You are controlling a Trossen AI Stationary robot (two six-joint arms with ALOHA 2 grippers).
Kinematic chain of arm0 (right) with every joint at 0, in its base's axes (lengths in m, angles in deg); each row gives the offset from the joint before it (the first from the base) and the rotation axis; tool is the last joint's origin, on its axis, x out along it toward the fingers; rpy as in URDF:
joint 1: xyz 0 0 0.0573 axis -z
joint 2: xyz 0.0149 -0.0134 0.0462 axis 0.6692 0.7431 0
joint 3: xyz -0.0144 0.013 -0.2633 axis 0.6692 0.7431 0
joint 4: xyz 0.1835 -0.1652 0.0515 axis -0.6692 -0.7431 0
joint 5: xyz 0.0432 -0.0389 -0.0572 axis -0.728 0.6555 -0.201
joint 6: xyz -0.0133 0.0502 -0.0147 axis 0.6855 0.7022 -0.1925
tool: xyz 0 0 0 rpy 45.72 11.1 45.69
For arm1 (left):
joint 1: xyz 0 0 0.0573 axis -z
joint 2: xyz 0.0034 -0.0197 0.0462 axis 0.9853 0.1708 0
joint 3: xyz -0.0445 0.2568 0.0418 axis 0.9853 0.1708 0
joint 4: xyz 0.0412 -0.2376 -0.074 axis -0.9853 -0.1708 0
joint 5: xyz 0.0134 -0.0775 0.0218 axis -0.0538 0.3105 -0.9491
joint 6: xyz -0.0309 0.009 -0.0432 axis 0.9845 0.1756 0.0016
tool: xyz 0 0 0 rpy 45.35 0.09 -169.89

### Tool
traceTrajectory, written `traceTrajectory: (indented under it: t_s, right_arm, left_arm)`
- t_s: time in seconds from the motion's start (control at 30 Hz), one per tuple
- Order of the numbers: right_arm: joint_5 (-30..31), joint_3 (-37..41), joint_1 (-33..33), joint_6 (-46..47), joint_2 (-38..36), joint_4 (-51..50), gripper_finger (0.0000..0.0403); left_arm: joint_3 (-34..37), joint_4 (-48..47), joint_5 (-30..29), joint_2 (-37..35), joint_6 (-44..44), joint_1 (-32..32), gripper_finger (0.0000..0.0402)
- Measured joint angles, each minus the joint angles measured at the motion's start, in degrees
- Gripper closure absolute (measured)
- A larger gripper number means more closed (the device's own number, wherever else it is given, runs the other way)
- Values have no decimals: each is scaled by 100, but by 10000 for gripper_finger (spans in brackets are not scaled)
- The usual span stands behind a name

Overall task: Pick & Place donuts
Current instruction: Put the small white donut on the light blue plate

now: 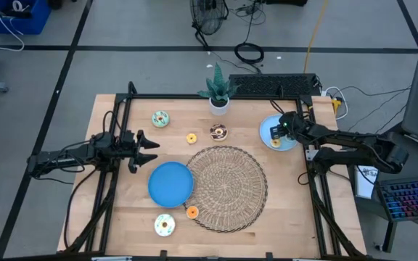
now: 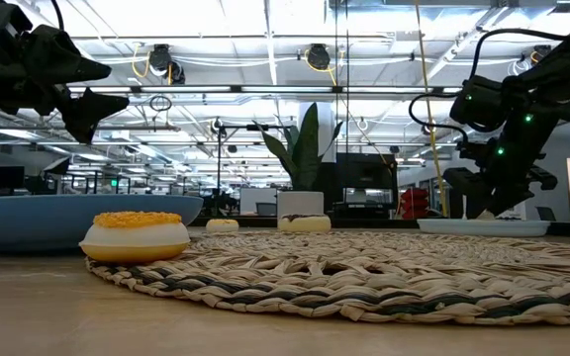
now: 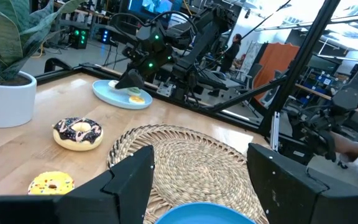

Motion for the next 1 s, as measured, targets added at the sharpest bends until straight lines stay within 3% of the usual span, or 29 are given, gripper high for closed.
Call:
traceTrajectory:
  t_s: [1.0]
  right_arm:
    - [166, 0, -2, -2, 0, -154, 222]
  left_arm:
    - [0, -2, 0, 0, 0, 1, 146]
